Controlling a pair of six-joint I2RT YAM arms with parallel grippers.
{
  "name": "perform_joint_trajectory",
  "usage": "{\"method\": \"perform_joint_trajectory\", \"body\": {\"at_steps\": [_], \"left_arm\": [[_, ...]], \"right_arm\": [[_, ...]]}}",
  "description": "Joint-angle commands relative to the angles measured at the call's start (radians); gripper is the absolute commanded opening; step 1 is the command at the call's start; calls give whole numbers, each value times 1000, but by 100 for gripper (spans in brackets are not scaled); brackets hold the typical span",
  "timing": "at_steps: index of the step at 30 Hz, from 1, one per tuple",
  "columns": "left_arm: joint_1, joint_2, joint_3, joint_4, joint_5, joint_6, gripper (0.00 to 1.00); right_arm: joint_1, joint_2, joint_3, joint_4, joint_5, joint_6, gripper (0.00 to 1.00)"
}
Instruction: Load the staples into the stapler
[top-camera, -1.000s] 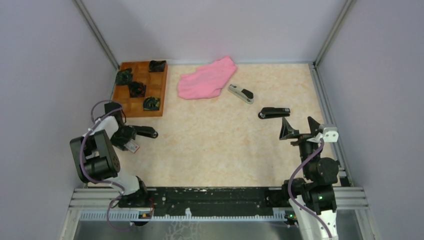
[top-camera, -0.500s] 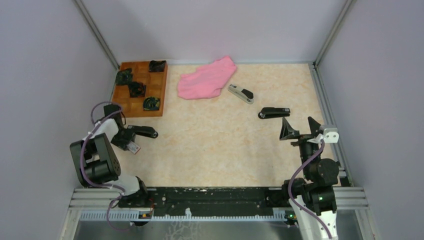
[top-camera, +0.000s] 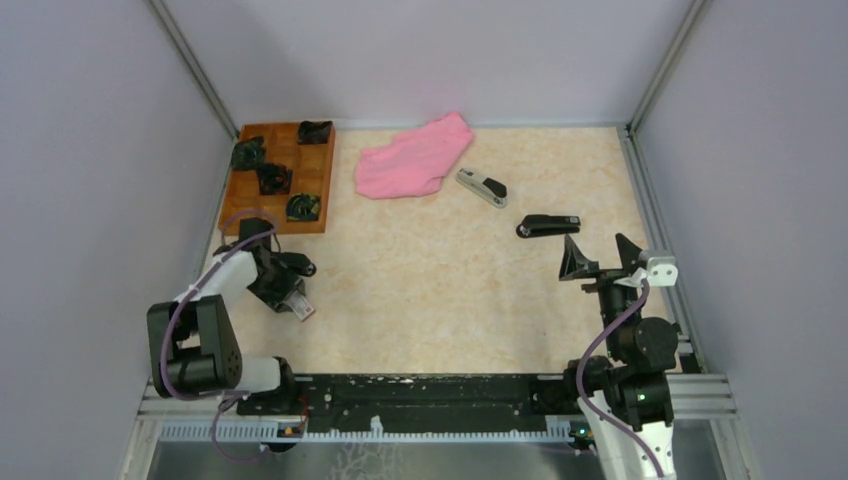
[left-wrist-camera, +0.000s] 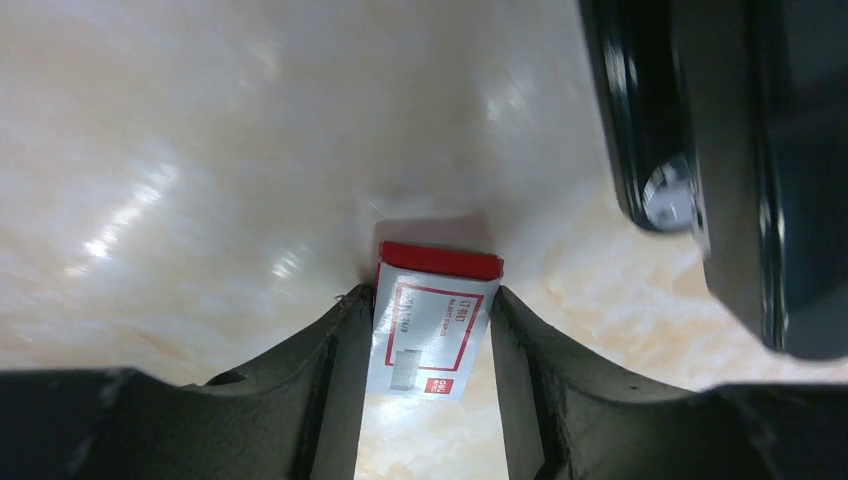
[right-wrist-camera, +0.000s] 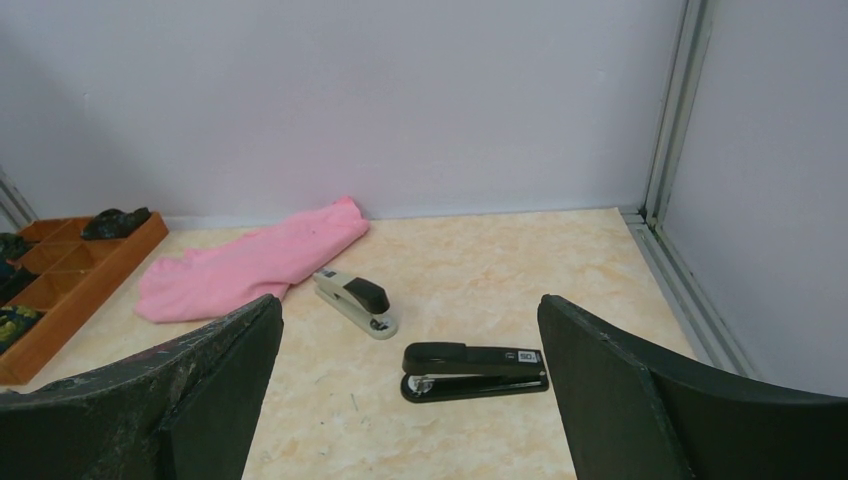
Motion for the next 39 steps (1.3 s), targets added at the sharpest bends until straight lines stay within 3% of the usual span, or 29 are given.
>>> {"method": "perform_joint_trajectory", "body": {"at_steps": [1, 10, 15, 19, 25, 33, 39], "left_arm": [[-175, -11, 21, -78, 35, -92, 52], [-445, 121, 186, -46, 5, -221, 52], [-536, 257, 299, -29, -2, -229, 54], [-555, 319, 330, -16, 2, -223, 57], [-555, 251, 277, -3, 2, -222, 73], [-566, 173, 126, 127, 151, -225, 74], [-608, 175, 101, 207, 188, -231, 75]], "right_arm": [[7, -4, 16, 38, -16, 1, 99], [7, 0, 18, 34, -20, -1, 99], [6, 5, 19, 32, -20, 0, 99], [6, 9, 21, 29, -25, 0, 99], [7, 16, 21, 29, -34, 0, 99], [7, 21, 20, 31, -43, 0, 99], [7, 24, 22, 28, -52, 0, 99]]}}
